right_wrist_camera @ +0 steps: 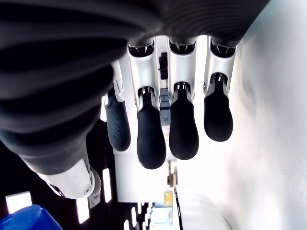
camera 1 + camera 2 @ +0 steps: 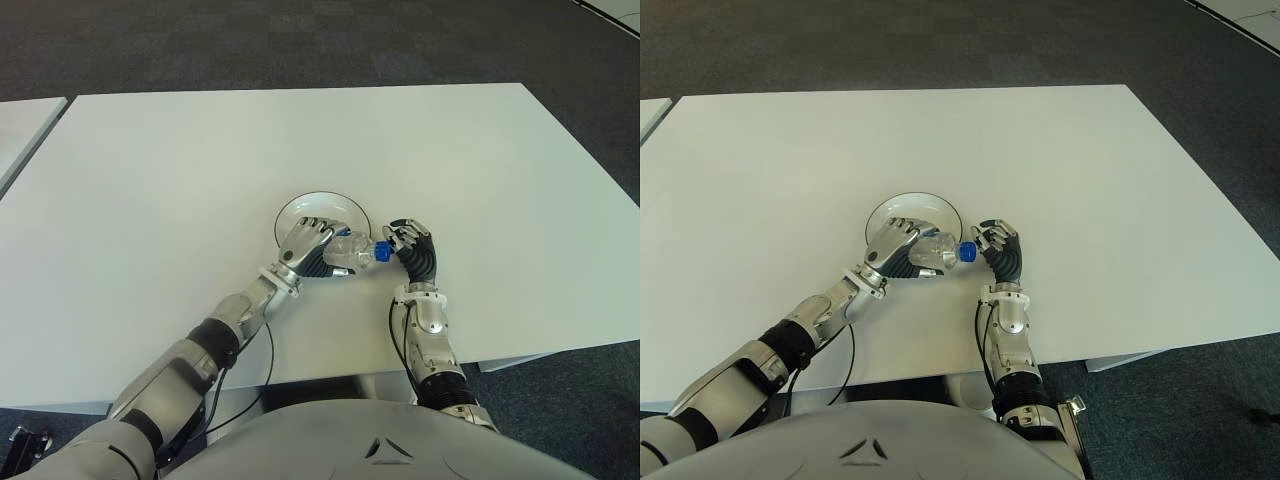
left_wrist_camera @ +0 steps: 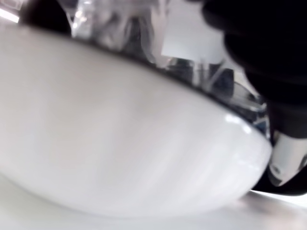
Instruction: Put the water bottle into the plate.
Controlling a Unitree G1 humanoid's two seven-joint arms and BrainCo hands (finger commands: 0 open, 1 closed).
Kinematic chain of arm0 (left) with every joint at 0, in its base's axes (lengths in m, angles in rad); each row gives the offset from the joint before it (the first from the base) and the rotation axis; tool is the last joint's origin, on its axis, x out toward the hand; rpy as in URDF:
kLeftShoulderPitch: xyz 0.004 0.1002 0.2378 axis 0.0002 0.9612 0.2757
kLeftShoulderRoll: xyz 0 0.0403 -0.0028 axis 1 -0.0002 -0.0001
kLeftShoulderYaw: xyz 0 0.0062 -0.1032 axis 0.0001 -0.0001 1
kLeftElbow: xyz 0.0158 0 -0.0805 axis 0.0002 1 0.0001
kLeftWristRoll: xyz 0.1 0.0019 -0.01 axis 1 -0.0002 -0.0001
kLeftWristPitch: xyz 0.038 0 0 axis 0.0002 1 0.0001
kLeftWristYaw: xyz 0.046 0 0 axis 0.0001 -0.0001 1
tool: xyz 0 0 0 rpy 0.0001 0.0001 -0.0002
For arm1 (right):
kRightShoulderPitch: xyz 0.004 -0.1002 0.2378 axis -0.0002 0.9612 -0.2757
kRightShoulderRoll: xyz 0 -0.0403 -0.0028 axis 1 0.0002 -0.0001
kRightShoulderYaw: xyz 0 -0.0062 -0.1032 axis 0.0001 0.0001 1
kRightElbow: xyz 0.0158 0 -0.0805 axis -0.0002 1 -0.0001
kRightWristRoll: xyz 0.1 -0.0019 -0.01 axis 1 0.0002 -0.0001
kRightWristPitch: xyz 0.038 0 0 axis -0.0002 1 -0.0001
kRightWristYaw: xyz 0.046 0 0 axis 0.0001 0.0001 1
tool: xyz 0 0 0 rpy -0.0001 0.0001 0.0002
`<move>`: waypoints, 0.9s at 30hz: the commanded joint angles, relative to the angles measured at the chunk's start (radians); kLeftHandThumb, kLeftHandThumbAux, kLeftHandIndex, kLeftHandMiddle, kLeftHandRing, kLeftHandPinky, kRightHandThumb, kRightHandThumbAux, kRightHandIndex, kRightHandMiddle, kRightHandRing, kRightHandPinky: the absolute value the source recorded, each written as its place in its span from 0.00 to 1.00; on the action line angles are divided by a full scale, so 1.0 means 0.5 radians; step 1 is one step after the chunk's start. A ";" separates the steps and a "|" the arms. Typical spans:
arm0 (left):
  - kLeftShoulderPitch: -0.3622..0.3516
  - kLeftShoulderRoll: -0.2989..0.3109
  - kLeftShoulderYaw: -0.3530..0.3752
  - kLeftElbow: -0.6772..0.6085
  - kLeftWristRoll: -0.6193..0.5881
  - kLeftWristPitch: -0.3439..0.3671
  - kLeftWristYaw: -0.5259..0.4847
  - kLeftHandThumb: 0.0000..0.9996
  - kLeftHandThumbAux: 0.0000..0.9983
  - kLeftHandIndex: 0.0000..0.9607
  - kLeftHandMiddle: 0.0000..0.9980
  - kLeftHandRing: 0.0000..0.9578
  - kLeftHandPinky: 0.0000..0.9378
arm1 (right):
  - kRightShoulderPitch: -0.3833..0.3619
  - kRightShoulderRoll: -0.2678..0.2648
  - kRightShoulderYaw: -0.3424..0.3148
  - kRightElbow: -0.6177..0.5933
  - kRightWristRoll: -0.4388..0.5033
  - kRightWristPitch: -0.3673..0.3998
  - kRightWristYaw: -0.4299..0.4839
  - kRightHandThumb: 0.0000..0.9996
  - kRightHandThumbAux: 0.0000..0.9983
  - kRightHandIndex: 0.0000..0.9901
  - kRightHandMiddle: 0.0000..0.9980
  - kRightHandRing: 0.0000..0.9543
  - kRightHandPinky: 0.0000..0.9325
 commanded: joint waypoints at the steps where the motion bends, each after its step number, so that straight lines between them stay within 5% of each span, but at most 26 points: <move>1: 0.076 0.075 -0.083 0.184 0.087 0.095 -0.095 0.77 0.69 0.42 0.43 0.46 0.47 | 0.110 0.041 -0.015 0.166 0.027 0.057 0.015 0.70 0.73 0.44 0.69 0.71 0.73; 3: 0.067 0.078 -0.091 0.194 0.094 0.099 -0.083 0.73 0.70 0.43 0.35 0.35 0.36 | 0.105 0.041 -0.017 0.175 0.031 0.052 0.018 0.70 0.73 0.44 0.69 0.71 0.73; 6: 0.055 0.082 -0.105 0.207 0.106 0.110 -0.050 0.62 0.62 0.25 0.24 0.21 0.20 | 0.099 0.041 -0.020 0.185 0.038 0.051 0.023 0.70 0.73 0.44 0.69 0.71 0.72; 12: 0.029 0.086 -0.134 0.255 0.130 0.136 0.033 0.48 0.59 0.09 0.08 0.06 0.03 | 0.093 0.035 -0.019 0.198 0.029 0.042 0.016 0.70 0.73 0.44 0.68 0.70 0.71; 27: -0.005 0.044 -0.129 0.374 0.106 0.122 0.267 0.27 0.54 0.00 0.00 0.00 0.00 | 0.084 0.027 -0.014 0.223 0.006 0.018 -0.001 0.70 0.73 0.44 0.68 0.70 0.71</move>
